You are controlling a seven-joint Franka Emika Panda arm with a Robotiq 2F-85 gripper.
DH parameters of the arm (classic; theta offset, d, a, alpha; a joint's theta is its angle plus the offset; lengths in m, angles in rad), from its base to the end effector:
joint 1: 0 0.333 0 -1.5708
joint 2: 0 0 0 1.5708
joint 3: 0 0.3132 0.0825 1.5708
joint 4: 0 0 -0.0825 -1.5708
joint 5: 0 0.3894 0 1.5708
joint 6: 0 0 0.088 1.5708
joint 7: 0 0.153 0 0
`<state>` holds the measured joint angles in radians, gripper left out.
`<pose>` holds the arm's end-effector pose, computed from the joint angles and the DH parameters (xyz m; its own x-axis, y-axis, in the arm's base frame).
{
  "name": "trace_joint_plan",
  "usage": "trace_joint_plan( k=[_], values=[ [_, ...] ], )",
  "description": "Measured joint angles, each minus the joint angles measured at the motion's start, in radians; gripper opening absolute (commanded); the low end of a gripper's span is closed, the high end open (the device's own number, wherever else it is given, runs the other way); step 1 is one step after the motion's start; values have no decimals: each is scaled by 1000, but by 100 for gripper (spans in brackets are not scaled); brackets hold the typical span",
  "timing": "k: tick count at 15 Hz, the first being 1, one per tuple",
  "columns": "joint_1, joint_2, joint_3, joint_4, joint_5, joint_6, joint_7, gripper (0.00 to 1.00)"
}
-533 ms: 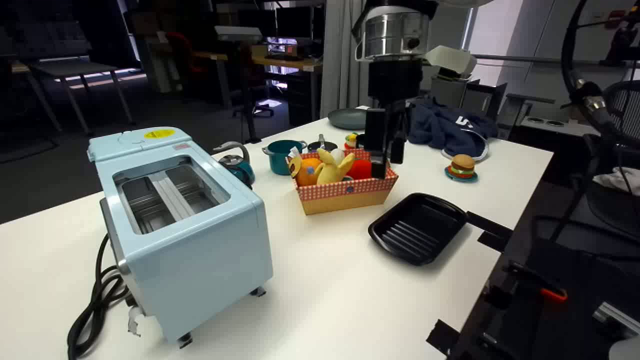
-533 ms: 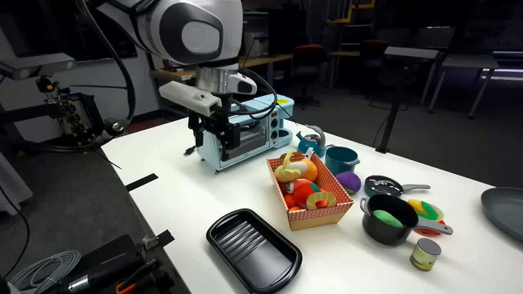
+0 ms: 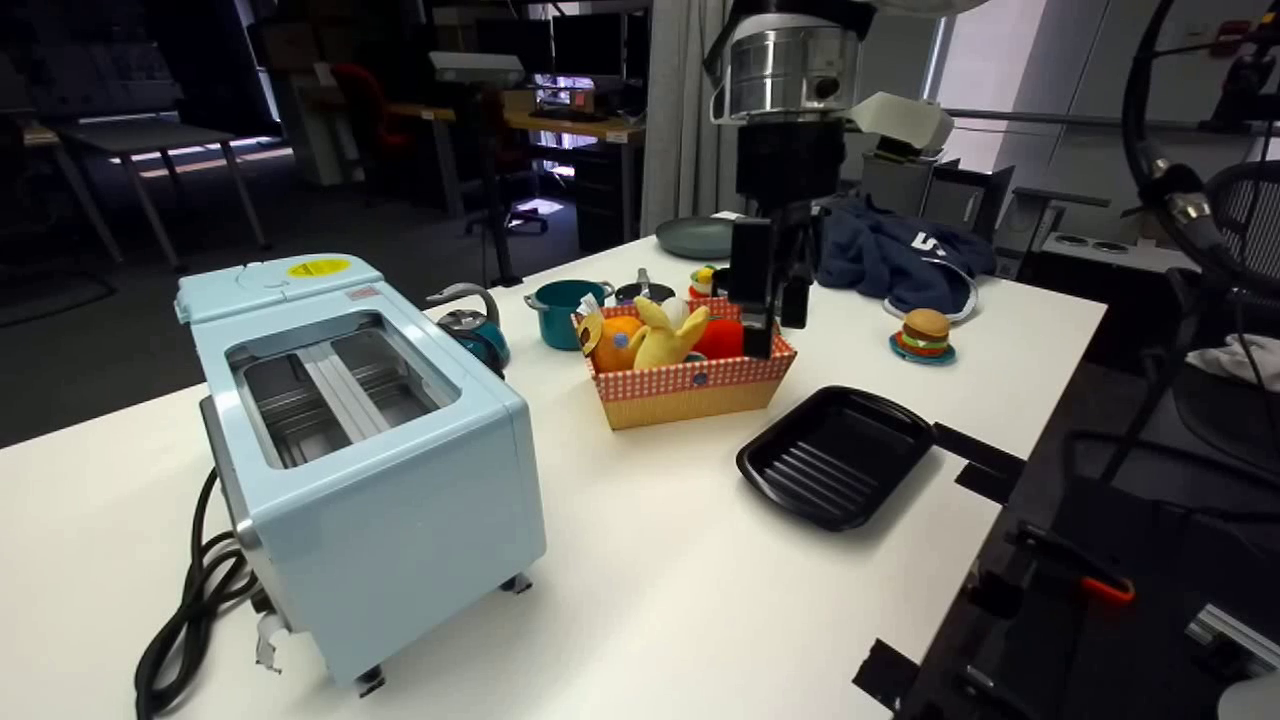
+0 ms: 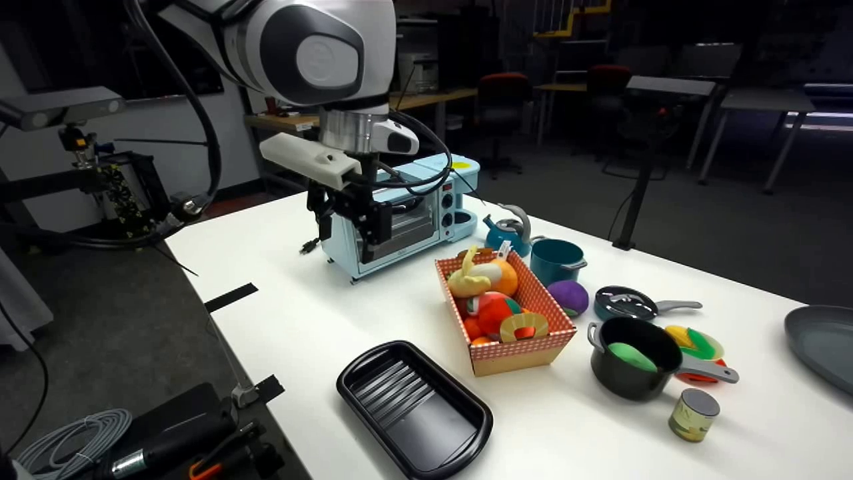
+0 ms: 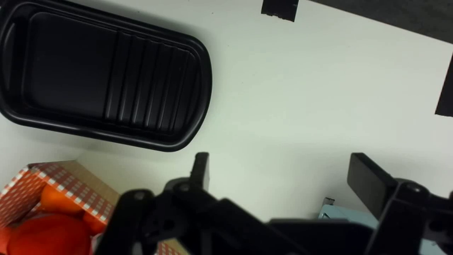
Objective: Remove the banana plushie from the box and put it on the table
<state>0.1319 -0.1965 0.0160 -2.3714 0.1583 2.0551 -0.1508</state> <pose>0.4497 0.0819 0.3415 0.9699 0.2205 -0.1037 0.2047 -0.9682 -0.1439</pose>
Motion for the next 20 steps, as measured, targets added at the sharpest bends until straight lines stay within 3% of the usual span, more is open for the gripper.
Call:
trace_joint_plan(
  k=[6,12,16,20],
  values=[
    [0,1,1,-2,-2,10,0,100],
    [-43,37,-7,51,-88,167,19,100],
    [-100,132,-28,132,-132,260,79,100],
    [-121,300,-34,229,-135,331,266,100]
  ],
)
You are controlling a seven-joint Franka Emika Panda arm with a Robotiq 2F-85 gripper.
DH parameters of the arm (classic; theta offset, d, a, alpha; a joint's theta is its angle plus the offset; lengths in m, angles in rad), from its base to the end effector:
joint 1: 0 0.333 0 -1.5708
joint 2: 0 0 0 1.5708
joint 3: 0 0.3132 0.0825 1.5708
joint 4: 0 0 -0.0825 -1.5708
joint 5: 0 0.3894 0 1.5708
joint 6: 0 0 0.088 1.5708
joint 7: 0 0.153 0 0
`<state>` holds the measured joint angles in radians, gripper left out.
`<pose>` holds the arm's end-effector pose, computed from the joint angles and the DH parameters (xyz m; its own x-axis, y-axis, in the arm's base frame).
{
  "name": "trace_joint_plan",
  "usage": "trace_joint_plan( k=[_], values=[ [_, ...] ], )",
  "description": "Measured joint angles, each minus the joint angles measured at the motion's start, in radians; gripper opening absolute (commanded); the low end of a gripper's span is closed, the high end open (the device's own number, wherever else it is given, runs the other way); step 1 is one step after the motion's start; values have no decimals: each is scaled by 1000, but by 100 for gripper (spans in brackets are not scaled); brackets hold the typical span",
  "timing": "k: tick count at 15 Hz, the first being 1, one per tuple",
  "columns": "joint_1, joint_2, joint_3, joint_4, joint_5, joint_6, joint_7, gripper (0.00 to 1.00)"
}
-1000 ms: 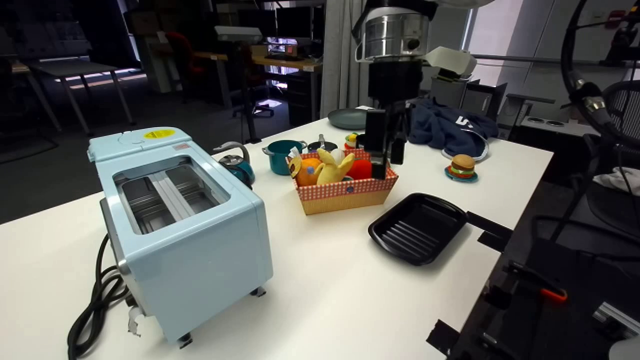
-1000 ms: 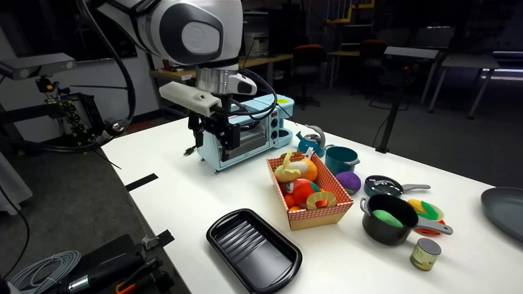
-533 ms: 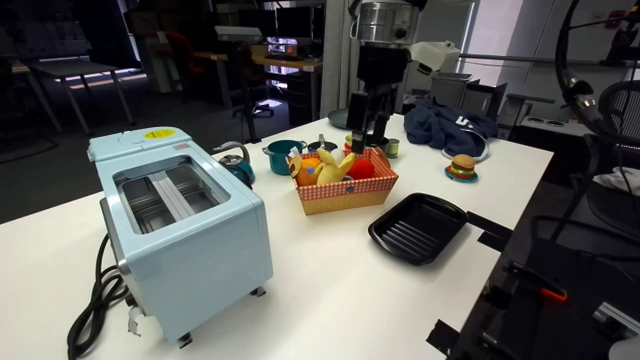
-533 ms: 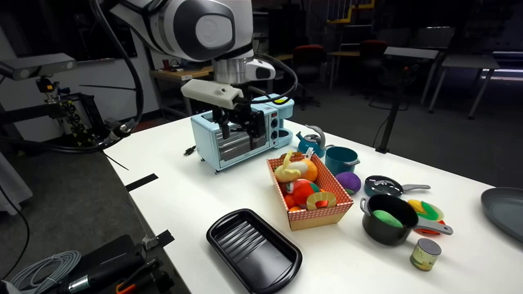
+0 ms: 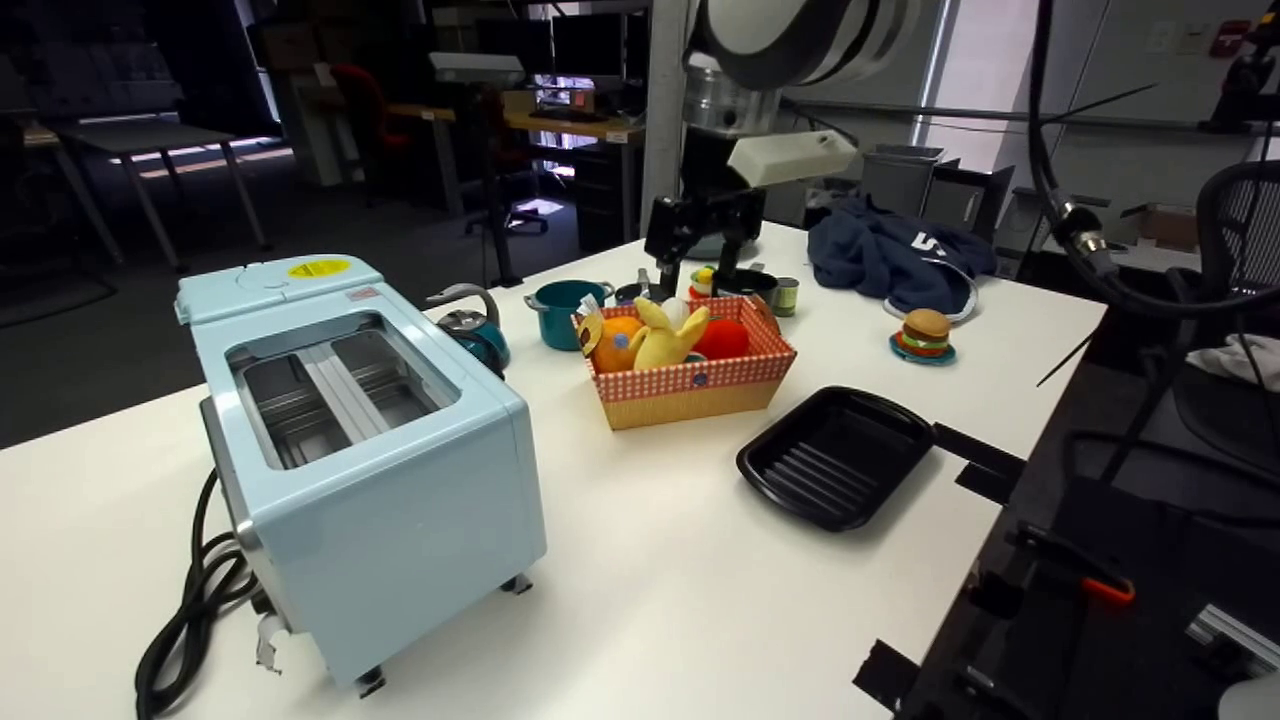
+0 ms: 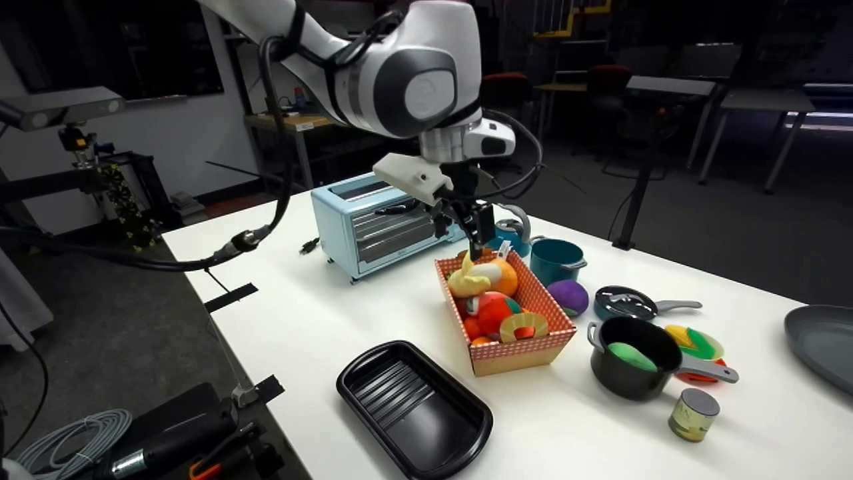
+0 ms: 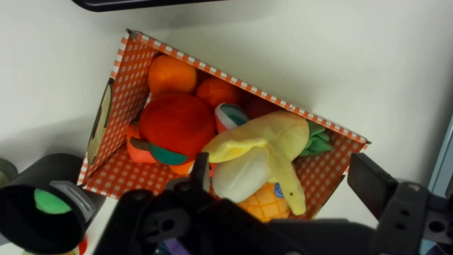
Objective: Remove the banana plushie from the box and put it on the table
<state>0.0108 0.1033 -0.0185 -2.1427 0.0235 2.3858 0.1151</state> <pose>0.5783 -0.0035 0.3178 0.9808 -0.1390 0.1364 -0.1358 -0.9902 -0.0323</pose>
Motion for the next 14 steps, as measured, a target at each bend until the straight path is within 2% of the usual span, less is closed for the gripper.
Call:
trace_joint_plan(
  k=[5,6,7,8,11,14],
  values=[
    [26,215,4,138,0,42,206,100],
    [33,247,3,164,0,42,229,75],
    [39,274,0,187,-2,42,244,74],
    [45,294,-2,207,-5,41,252,68],
    [51,318,-8,244,-13,14,251,42],
    [50,314,-9,281,-13,-74,230,19]
  ],
)
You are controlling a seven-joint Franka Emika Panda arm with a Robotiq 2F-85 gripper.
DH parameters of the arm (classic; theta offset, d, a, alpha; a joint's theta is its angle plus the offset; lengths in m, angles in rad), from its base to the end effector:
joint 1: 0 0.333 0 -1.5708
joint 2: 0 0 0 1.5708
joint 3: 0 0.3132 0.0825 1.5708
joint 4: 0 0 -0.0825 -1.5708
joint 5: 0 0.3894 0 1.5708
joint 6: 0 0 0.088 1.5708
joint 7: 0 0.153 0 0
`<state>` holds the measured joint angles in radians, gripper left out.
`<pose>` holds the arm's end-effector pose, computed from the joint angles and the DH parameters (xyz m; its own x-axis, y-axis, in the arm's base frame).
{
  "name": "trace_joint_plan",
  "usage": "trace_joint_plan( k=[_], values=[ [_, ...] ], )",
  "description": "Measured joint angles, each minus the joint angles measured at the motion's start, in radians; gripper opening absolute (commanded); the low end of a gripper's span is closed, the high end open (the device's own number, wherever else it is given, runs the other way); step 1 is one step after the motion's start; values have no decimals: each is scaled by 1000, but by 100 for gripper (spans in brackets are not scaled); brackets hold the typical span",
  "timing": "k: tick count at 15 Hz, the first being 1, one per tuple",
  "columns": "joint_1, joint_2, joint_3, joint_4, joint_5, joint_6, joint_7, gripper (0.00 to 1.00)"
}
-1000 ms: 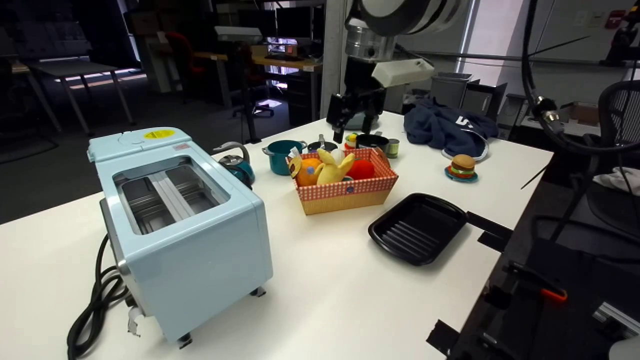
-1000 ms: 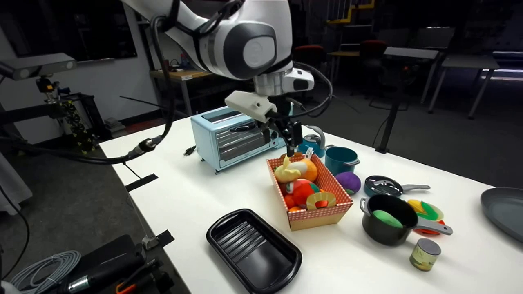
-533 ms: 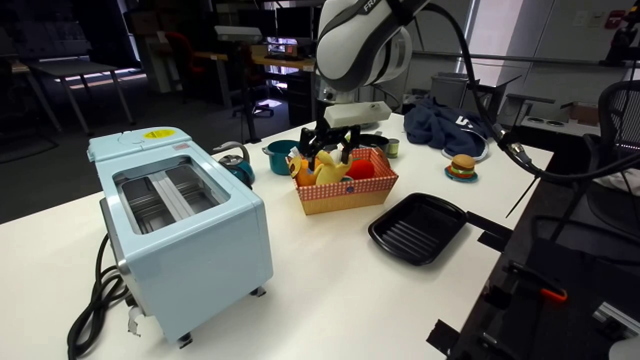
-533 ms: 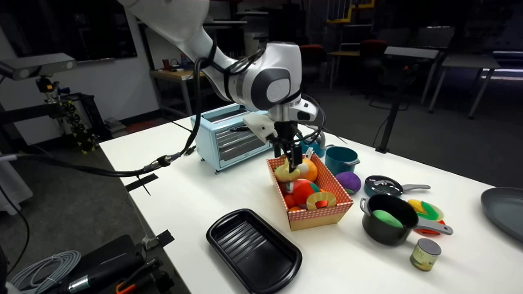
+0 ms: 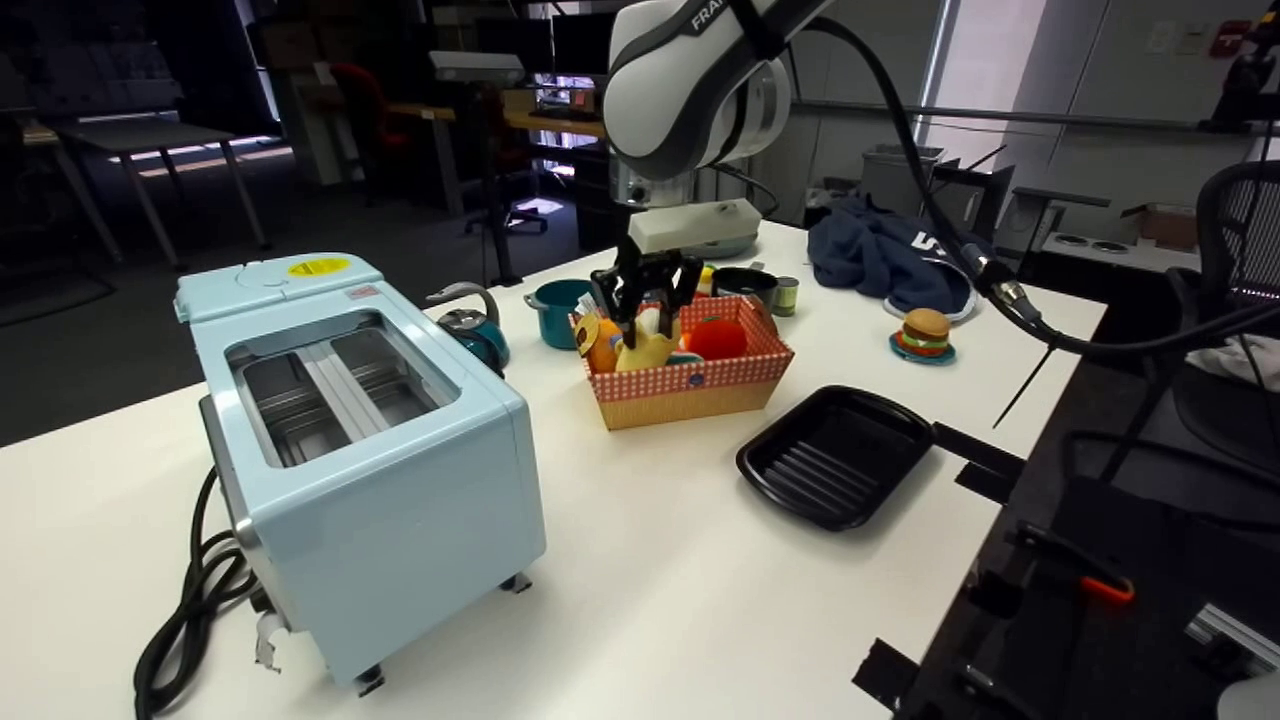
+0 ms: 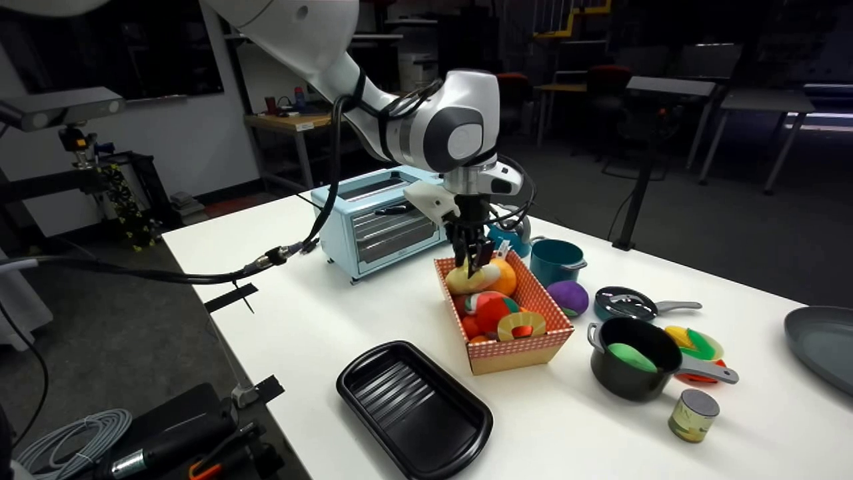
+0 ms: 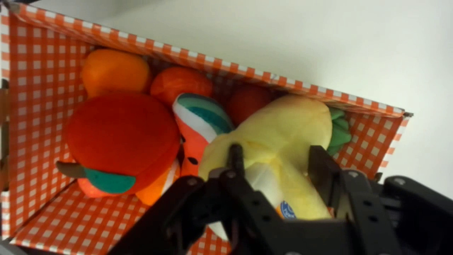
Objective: Remove the banana plushie from the box and put it on the table
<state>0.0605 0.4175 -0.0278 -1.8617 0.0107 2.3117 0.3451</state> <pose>0.6444 0.0222 0.2452 0.9497 -0.3116 0.0318 -0.3115 -0.9502 -0.0081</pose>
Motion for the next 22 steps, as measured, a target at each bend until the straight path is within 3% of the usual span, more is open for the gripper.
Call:
trace_joint_plan(
  k=[2,4,13,22],
  values=[
    [-1,-3,-1,25,0,-61,-18,4],
    [-3,-4,-1,42,0,-106,-35,0],
    [-11,-29,7,89,1,-146,-124,0],
    [10,-172,152,66,72,-154,-387,0]
  ],
)
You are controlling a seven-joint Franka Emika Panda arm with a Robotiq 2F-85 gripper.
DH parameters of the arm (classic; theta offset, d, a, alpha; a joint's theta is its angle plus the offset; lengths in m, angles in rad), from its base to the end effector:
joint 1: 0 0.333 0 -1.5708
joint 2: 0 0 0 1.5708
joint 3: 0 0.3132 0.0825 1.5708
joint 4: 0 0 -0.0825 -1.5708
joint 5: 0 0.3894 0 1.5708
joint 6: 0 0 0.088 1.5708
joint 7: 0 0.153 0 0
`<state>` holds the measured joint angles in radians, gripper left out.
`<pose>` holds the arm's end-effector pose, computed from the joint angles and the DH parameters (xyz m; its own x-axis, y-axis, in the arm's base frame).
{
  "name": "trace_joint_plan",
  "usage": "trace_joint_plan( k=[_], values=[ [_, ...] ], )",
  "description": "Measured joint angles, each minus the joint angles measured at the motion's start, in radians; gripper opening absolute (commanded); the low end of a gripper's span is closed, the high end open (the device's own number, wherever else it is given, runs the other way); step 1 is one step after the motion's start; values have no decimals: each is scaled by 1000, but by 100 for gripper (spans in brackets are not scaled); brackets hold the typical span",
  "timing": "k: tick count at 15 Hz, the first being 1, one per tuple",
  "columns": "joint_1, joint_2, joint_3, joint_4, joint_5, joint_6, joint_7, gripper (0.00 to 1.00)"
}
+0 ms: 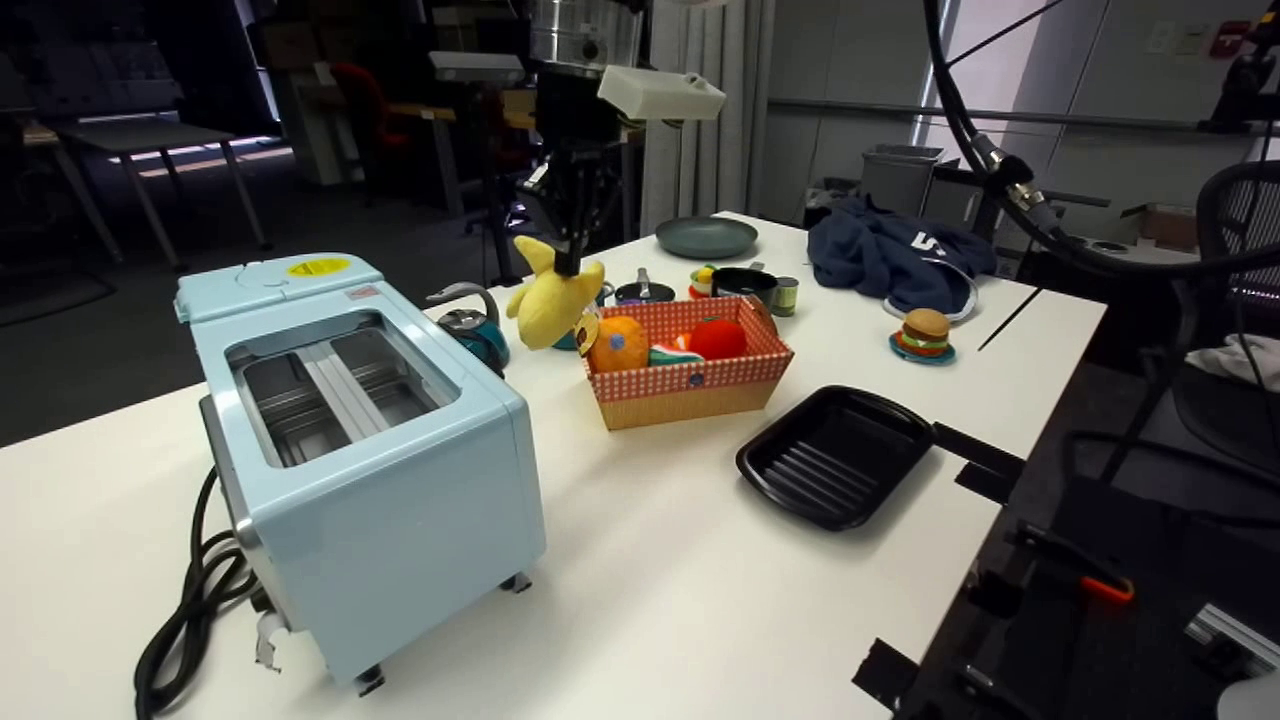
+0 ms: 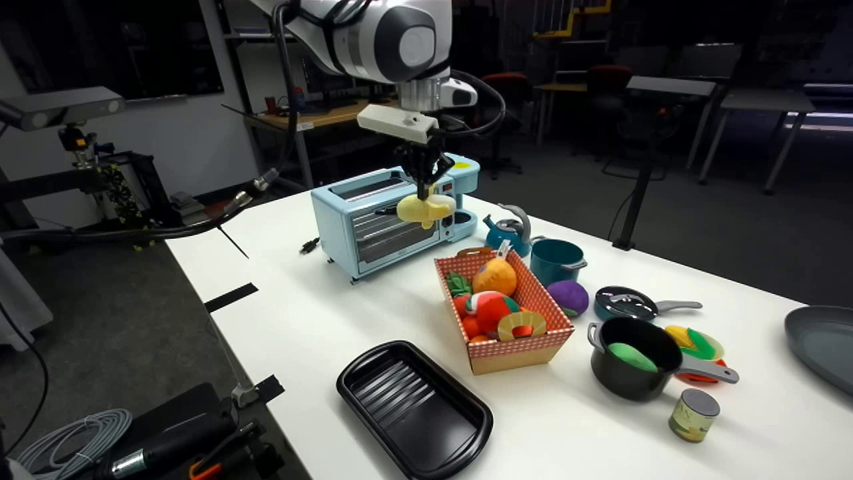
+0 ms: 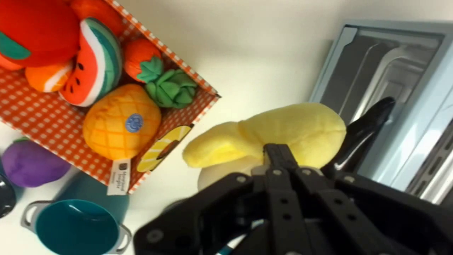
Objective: Remove the banana plushie from the box and put it on the table
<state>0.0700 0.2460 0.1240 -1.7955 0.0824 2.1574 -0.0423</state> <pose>0.6333 0.1273 0.3734 0.9763 0.1810 0.1186 0.1929 -0.9763 -0.0985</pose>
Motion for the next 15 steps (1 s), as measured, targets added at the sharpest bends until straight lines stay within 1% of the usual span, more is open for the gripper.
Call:
trace_joint_plan(
  k=[3,8,9,10,11,15],
  values=[
    [15,-11,24,-35,3,-27,-46,0],
    [23,9,28,-124,2,-64,-96,0],
    [23,12,27,-138,2,-71,-111,26],
    [23,14,26,-149,2,-78,-128,28],
    [23,15,26,-158,2,-81,-143,34],
    [23,13,27,-175,-6,-81,-199,65]
  ],
)
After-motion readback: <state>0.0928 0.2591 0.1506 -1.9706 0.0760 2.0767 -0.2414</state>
